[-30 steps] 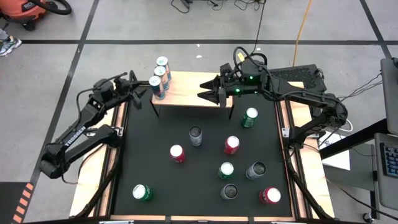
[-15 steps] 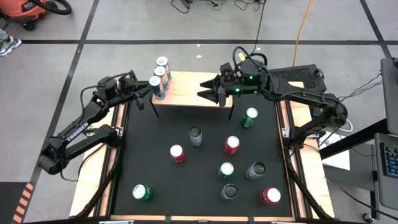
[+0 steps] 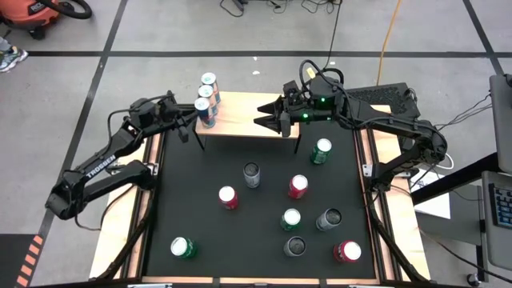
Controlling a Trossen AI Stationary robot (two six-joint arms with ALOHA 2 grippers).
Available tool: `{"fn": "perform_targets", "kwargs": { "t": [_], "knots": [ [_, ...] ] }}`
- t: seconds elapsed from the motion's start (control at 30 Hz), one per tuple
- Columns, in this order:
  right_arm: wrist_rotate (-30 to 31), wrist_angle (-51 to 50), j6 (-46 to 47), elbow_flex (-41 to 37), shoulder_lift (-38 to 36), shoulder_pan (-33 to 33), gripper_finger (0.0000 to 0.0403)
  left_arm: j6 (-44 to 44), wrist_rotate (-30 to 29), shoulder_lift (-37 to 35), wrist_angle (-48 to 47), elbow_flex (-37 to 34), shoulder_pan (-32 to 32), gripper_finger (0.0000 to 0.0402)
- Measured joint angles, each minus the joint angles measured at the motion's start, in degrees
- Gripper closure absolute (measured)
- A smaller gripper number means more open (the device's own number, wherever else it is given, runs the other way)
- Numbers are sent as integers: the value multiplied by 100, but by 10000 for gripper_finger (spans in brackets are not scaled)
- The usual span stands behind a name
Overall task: Place canned beverage on shelf
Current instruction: Put the blue soda can on the shelf
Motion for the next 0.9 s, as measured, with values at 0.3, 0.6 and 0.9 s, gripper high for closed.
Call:
{"fn": "perform_targets", "kwargs": {
  "t": [0.3, 0.6, 0.9],
  "knots": [
    [-1, 0, 0, -2, 0, 0, 62, -4, -31, 76, 19, 0, -22, 297],
    [-18, -2, -22, -1, 0, 0, 62, -14, 2, 76, 171, 0, -22, 297],
    [-23, -5, -9, -1, 0, 0, 62, -231, 59, 75, 265, 0, -19, 298]
  ]
}}
